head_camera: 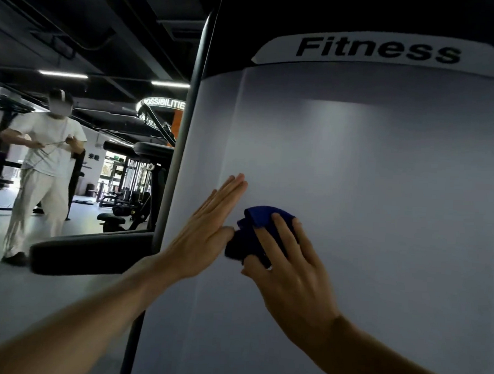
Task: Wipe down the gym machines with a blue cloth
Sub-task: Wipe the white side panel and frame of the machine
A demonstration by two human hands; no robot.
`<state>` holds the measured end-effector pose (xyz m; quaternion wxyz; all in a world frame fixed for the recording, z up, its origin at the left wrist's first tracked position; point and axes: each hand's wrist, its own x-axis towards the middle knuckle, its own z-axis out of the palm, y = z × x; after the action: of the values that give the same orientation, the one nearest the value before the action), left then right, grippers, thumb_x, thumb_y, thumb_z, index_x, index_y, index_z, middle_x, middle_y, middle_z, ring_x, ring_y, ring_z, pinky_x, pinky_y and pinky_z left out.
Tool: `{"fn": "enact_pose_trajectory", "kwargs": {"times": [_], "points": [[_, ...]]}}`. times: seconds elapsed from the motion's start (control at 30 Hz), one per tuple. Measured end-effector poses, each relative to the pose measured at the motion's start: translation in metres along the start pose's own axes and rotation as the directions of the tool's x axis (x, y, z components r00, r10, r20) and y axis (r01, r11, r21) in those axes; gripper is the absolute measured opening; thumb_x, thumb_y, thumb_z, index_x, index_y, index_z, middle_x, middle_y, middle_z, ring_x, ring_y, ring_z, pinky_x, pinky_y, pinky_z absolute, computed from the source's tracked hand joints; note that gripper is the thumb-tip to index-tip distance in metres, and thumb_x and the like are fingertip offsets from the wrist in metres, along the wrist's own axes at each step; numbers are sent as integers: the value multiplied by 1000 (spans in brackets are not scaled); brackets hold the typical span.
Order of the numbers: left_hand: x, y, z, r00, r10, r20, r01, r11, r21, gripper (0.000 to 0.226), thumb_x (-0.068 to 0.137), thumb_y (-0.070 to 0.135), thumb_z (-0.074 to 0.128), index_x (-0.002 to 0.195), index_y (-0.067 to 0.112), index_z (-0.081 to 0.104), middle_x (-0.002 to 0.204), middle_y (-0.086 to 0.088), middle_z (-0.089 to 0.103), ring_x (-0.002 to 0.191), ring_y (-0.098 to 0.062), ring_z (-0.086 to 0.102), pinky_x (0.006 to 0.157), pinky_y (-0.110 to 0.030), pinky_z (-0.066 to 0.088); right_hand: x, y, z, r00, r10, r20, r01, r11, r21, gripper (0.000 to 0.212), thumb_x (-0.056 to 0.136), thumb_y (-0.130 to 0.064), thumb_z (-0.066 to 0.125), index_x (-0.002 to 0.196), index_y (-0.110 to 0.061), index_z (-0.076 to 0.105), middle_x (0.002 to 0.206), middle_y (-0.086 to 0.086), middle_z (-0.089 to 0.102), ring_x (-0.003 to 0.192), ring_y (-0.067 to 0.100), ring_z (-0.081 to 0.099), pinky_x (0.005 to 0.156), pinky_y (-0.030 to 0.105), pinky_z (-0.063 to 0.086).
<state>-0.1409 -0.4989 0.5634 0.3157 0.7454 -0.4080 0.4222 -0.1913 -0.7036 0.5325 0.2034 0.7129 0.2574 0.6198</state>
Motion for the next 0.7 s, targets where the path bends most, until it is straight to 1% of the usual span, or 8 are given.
{"fn": "enact_pose_trajectory", "kwargs": {"times": [0.07, 0.13, 0.2, 0.27, 0.37, 0.47, 0.57, 0.7], "points": [[0, -4, 12, 991, -6, -137, -1, 999, -51, 61, 105, 13, 31, 164, 21, 17, 173, 13, 10, 159, -3, 3, 132, -40, 7, 7, 0, 0, 998, -63, -21, 63, 998, 2, 10, 105, -19, 55, 111, -14, 62, 132, 16, 64, 137, 44, 51, 113, 59, 40], [0, -13, 26, 963, 60, -261, -52, 998, 38, 53, 111, 20, 27, 163, 13, 24, 173, 3, 17, 161, -13, 9, 131, -48, 14, 15, 3, -4, 994, -107, -36, 108, 994, 12, 32, 111, -12, 31, 113, -13, 63, 129, 15, 67, 132, 41, 55, 113, 55, 43], [4, -22, 40, 935, 131, -330, -84, 984, 154, 53, 114, 28, 23, 162, 6, 29, 172, -6, 23, 160, -21, 15, 128, -51, 21, 26, 12, -9, 990, -142, 6, 142, 990, -24, 52, 108, -7, 12, 128, -14, 59, 131, 15, 65, 132, 39, 56, 113, 51, 43], [8, -25, 49, 912, 159, -377, -81, 973, 216, 55, 115, 34, 22, 161, 4, 30, 170, -9, 28, 159, -23, 20, 126, -52, 27, 42, 22, -10, 987, -138, 85, 143, 988, -59, 54, 101, -6, 18, 146, -11, 49, 140, 16, 58, 138, 40, 49, 117, 52, 39], [12, -28, 52, 912, 117, -393, -39, 979, 200, 53, 113, 29, 26, 163, 10, 24, 171, -2, 25, 159, -16, 18, 128, -43, 23, 77, 37, -7, 989, -107, 100, 120, 984, -129, 55, 97, -15, 27, 146, -8, 52, 150, 17, 51, 145, 41, 41, 122, 52, 30], [8, -26, 48, 920, 107, -378, -20, 974, 227, 56, 109, 23, 29, 164, 10, 24, 172, -1, 22, 160, -15, 15, 129, -37, 18, 125, 67, -9, 996, -6, 85, 20, 985, -170, 58, 95, -12, 39, 152, -12, 45, 157, 12, 44, 150, 38, 31, 126, 49, 20], [8, -22, 46, 925, 98, -367, -3, 968, 250, 56, 109, 23, 28, 164, 10, 26, 172, 0, 22, 160, -14, 14, 129, -34, 16, 172, 102, -15, 988, 154, -17, -154, 969, -191, 53, 97, -13, 57, 149, -12, 48, 152, 10, 50, 147, 36, 34, 124, 48, 24], [7, -22, 44, 927, 98, -361, 7, 960, 278, 57, 109, 23, 29, 164, 9, 26, 172, -1, 22, 160, -14, 15, 129, -33, 16, 157, 89, -14, 981, 187, -43, -191, 973, -129, 49, 97, -18, 61, 145, -11, 52, 145, 7, 55, 141, 32, 41, 121, 44, 30]]}}
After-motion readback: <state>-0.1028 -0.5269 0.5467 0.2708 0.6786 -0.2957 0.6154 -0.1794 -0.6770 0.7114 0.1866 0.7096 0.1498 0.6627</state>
